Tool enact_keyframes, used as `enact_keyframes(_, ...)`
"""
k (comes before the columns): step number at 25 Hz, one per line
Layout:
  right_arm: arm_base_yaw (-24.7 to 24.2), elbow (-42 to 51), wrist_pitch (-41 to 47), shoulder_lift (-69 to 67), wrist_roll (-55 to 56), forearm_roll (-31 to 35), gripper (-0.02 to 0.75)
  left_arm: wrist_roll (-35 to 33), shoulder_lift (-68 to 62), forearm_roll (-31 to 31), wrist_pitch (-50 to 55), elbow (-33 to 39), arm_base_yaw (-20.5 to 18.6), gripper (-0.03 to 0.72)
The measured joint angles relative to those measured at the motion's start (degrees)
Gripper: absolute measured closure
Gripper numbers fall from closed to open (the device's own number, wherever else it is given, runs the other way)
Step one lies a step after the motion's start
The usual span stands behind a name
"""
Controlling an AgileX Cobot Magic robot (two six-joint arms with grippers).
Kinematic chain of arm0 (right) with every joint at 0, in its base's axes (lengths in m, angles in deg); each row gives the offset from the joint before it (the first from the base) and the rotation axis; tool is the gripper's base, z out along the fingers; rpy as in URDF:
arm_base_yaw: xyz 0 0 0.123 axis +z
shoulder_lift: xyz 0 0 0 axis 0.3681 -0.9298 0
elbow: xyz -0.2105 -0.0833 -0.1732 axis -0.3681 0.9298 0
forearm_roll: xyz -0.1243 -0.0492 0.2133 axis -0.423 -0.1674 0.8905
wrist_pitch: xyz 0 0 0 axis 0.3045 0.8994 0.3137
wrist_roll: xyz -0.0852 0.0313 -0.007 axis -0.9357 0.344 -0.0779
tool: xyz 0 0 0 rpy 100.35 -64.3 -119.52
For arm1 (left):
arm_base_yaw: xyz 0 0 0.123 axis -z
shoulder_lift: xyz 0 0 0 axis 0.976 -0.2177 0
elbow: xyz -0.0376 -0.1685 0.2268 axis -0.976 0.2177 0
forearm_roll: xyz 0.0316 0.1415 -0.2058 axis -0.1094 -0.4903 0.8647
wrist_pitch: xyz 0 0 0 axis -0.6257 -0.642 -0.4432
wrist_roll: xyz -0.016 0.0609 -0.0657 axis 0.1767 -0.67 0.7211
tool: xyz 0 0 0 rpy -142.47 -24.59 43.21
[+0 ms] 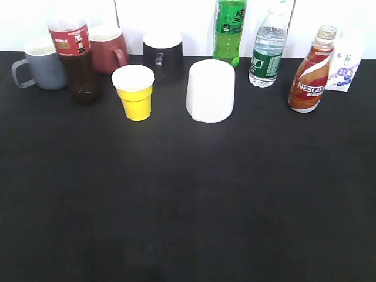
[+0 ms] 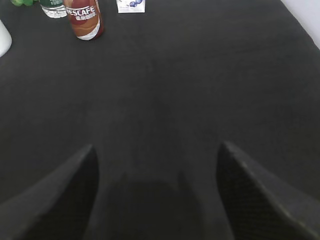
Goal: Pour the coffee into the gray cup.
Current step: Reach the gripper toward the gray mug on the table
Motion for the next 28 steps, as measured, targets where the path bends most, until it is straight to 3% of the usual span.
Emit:
enact_keyframes(18,0.0,0.0,0.0,0.0,0.0,0.0,0.167,0.0,0.0,0.0,-1.8,-0.74,0.0,0.108)
enact_keyframes(23,0.0,0.0,0.0,0.0,0.0,0.0,0.167,0.0,-1.1,-3.87,-27.67,-0.18,0.0,0.11)
enact_keyframes(28,0.0,0.0,-0.04,0.0,0.0,0.0,0.167,0.0,-15.02,-5.52,-52.77,8.17,0.0,0.113)
